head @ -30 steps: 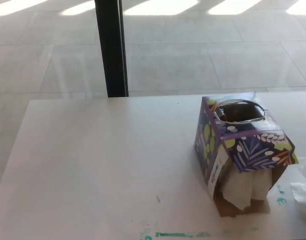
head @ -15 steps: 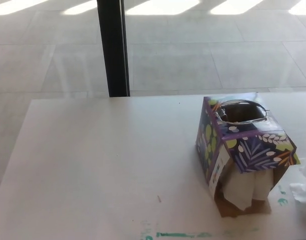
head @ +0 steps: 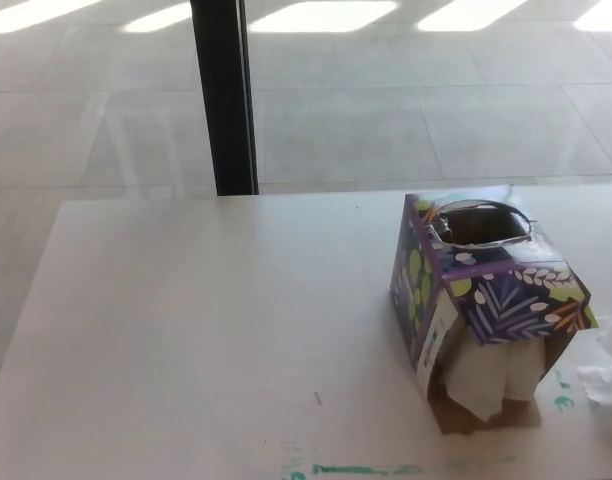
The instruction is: The robot uses its right hand to pull out a tissue from the tissue box kept in the middle of the desk and put it on the right side
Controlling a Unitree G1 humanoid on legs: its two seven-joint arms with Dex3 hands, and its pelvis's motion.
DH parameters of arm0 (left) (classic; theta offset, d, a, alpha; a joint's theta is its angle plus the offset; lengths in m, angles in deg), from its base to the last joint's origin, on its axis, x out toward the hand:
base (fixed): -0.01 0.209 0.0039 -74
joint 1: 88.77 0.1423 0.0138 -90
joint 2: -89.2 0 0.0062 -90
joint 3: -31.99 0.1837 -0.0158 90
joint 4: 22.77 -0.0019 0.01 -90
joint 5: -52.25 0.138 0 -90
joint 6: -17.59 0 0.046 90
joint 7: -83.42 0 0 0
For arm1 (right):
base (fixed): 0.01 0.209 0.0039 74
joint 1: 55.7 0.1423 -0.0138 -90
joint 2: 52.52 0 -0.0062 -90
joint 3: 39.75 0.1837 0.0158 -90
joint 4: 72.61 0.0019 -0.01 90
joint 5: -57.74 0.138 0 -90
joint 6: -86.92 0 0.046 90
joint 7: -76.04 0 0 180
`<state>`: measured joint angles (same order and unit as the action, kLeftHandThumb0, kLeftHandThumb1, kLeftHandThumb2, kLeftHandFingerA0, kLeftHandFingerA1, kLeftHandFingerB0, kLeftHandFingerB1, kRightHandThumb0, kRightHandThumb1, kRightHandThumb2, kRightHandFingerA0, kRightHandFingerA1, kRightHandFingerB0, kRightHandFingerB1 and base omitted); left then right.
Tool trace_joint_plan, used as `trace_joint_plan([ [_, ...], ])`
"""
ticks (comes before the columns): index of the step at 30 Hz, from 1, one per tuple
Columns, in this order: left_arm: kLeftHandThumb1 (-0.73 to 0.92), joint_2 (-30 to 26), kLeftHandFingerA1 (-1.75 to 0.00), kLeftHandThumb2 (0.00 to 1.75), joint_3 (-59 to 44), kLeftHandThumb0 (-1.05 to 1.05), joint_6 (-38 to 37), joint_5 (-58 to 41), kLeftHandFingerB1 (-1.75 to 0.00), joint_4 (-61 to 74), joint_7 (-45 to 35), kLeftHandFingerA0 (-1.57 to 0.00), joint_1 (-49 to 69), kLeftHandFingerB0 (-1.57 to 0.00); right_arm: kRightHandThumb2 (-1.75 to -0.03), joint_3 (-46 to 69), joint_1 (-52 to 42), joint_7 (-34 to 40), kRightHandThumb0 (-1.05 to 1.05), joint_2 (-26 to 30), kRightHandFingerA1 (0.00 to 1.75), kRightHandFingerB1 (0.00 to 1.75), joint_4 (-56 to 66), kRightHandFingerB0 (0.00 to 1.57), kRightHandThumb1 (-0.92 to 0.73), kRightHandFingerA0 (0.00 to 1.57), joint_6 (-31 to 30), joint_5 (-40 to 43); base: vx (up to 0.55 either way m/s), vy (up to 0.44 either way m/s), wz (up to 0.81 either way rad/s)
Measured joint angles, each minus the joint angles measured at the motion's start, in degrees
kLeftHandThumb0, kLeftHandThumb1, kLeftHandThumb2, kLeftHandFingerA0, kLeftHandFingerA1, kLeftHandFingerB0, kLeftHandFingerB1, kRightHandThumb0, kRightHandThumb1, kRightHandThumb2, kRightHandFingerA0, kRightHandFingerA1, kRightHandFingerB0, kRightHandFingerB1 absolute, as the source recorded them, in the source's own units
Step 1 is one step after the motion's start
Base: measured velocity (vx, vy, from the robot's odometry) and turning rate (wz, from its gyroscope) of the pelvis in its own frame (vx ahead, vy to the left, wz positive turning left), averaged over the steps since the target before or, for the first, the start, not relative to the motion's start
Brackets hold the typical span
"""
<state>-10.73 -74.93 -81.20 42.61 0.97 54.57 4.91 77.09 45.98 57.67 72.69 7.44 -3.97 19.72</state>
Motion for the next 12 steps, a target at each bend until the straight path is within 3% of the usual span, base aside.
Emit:
trace_joint_plan([
  [1,0.42,0.04,-1.12,0.77,0.04,-1.05,0.00,0.00,-1.04,0.00,0.00,-0.85,0.01,-0.71,-0.97,2.09,-2.25,0.54,-0.52,-1.43,0.96,0.60,0.02,0.42,-0.57,0.74,0.41,0.43,0.00,0.000,0.00],
  [3,0.42,0.12,-1.12,0.77,0.07,-1.05,0.01,-0.01,-1.04,0.00,0.00,-0.85,-0.02,-0.71,-0.97,5.71,-6.38,1.90,-0.52,-4.28,0.96,0.60,-0.49,0.42,-0.57,0.74,1.30,1.28,0.00,0.000,0.00],
  [4,0.42,0.18,-1.11,0.79,0.09,-1.05,0.01,-0.01,-1.05,0.00,0.00,-0.86,-0.01,-0.71,-0.61,7.28,-8.25,2.55,-0.54,-5.61,1.02,0.51,-0.92,0.44,-0.71,0.69,1.67,1.66,0.00,0.000,0.00],
  [6,0.43,0.27,-1.12,0.80,0.11,-1.05,0.00,-0.01,-1.04,-0.01,0.00,-0.86,0.00,-0.72,-0.60,9.82,-11.21,3.75,-0.46,-8.17,1.03,0.53,-1.88,0.45,-0.68,0.72,2.31,2.41,0.00,0.000,0.00],
  [9,0.42,0.58,-1.13,0.80,0.15,-1.05,0.00,0.00,-1.03,-0.02,0.00,-0.87,-0.01,-0.75,-0.61,13.42,-15.28,5.85,-0.43,-12.09,1.16,0.54,-4.82,0.39,-0.69,0.66,3.77,3.72,0.00,0.000,0.00],
  [10,0.40,0.66,-1.13,0.81,0.16,-1.05,0.00,0.00,-1.04,-0.01,0.00,-0.87,-0.04,-0.77,-0.61,14.20,-15.93,6.30,-0.41,-12.86,1.32,0.59,-5.63,0.38,-0.69,0.67,4.12,4.05,0.00,0.000,0.00],
  [12,0.40,0.89,-1.13,0.80,0.17,-1.05,0.01,-0.01,-1.04,-0.02,0.00,-0.87,-0.04,-0.78,-0.62,16.62,-18.00,7.89,-0.44,-15.31,1.34,0.59,-8.68,0.36,-0.69,0.67,5.27,5.12,0.00,0.000,0.00],
])
